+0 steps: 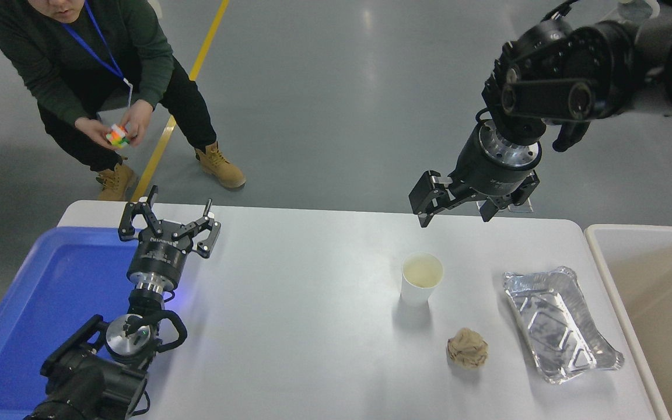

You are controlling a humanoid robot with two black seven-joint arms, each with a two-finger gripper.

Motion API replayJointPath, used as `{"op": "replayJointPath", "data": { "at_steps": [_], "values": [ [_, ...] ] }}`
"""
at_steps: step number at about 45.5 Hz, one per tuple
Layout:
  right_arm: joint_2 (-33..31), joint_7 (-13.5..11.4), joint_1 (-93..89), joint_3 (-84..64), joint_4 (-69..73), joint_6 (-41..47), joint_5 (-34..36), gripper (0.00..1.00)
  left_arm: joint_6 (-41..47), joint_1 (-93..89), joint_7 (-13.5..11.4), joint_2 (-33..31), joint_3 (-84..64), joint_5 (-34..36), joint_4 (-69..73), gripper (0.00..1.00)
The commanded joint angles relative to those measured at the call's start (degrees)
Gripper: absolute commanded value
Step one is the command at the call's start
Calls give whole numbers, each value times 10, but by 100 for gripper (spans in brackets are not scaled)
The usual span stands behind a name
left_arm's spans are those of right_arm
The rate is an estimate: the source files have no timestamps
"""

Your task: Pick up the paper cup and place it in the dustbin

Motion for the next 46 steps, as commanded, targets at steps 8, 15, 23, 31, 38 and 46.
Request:
{"op": "replayJointPath", "data": {
  "at_steps": [8, 15, 23, 31, 38, 46],
  "values": [
    [3, 0, -175, 7, -126, -96, -49, 100, 0, 0, 0, 0, 0, 0, 0, 99],
    [3, -2, -245, 9, -177, -112, -56, 100, 0, 0, 0, 0, 1, 0, 0, 99],
    [3, -4, -281, 34, -193, -117, -65, 100, 0, 0, 0, 0, 1, 0, 0, 99],
    [3, -4, -300, 52, -208, -123, -81, 100, 0, 0, 0, -1, 1, 0, 0, 99],
    [3, -4, -313, 55, -213, -129, -81, 100, 0, 0, 0, 0, 1, 0, 0, 99],
    [3, -5, -333, 62, -227, -133, -92, 100, 0, 0, 0, 0, 1, 0, 0, 99]
  ]
}}
